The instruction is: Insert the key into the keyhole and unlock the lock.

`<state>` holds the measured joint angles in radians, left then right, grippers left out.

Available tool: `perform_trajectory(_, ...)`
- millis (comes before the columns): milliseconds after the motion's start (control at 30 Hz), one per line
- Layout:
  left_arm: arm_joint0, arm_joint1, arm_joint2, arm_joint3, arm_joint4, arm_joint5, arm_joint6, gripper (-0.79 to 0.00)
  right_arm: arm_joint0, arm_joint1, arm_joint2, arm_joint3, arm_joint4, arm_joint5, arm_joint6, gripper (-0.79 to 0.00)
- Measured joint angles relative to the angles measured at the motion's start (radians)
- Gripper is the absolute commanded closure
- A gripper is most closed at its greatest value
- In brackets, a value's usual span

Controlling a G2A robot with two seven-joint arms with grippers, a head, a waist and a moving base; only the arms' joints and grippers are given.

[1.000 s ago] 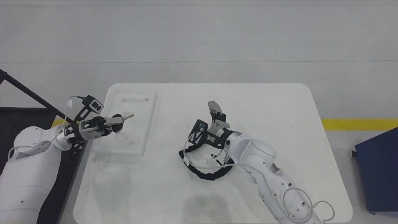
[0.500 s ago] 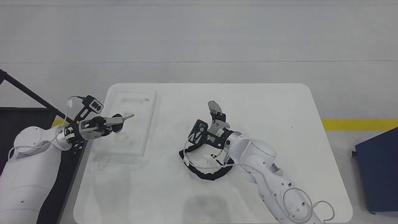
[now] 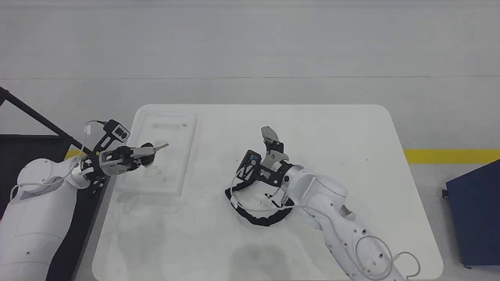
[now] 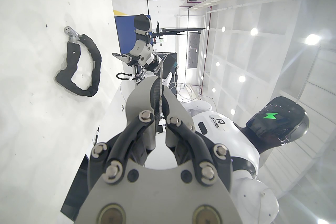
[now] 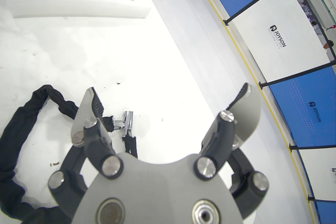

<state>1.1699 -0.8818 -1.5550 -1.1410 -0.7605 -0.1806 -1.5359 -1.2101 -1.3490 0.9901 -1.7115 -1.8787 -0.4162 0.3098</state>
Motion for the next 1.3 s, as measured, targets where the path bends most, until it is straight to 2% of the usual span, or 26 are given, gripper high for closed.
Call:
perform_trajectory(1200, 0.0, 0.0, 0.0, 0.0, 0.0, 0.0, 0.0, 0.0, 0.0, 0.0, 0.0, 0.0, 0.0, 0.0, 0.0, -0.785)
perform_trajectory(1233, 0.0, 0.0, 0.0, 0.0, 0.0, 0.0, 0.0, 0.0, 0.0, 0.0, 0.0, 0.0, 0.0, 0.0, 0.0, -0.049)
perform_trajectory(1267, 0.003, -0.001, 0.001, -0.003, -0.004, 0.004, 0.004, 0.0, 0.0, 0.0, 0.0, 0.0, 0.0, 0.0, 0.0, 0.0)
perform_trajectory(1300, 0.008, -0.002, 0.002, -0.008, -0.015, 0.015, 0.018, 0.0, -0.001, 0.0, 0.0, 0.0, 0.0, 0.001, -0.001, 0.0)
